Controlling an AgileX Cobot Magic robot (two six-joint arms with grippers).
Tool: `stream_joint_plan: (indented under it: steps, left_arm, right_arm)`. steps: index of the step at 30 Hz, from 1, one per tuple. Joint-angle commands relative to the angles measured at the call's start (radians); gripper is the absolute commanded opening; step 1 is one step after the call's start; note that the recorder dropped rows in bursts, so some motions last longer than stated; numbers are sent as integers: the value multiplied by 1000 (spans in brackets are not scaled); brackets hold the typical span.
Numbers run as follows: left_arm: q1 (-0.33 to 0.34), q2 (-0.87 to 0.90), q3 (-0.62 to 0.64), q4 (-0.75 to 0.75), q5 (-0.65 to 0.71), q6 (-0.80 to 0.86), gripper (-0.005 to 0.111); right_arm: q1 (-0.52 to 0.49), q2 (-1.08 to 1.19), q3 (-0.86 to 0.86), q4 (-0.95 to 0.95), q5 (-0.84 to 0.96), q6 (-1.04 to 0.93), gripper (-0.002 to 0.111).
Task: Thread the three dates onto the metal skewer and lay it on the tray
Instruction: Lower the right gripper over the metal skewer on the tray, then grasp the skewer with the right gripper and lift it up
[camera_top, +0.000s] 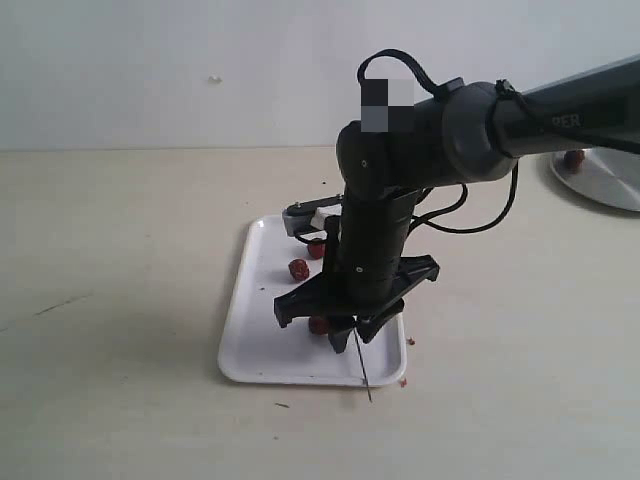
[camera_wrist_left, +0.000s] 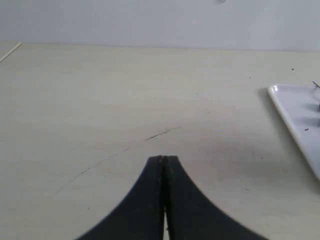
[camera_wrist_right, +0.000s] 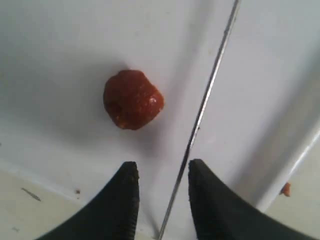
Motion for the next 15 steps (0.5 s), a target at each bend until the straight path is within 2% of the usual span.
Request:
stream_joint_plan:
  steps: [1, 5, 15]
  left_arm:
    - [-6, -6, -2, 2, -8, -3, 0]
    - [-6, -6, -2, 2, -8, -1, 0]
    - [-6, -6, -2, 2, -8, -1, 0]
  right_arm:
    - [2, -3, -8, -55, -11, 49, 35]
    - [2, -2, -8, -131, -9, 115, 35]
    - [2, 26, -6, -100, -35, 115, 35]
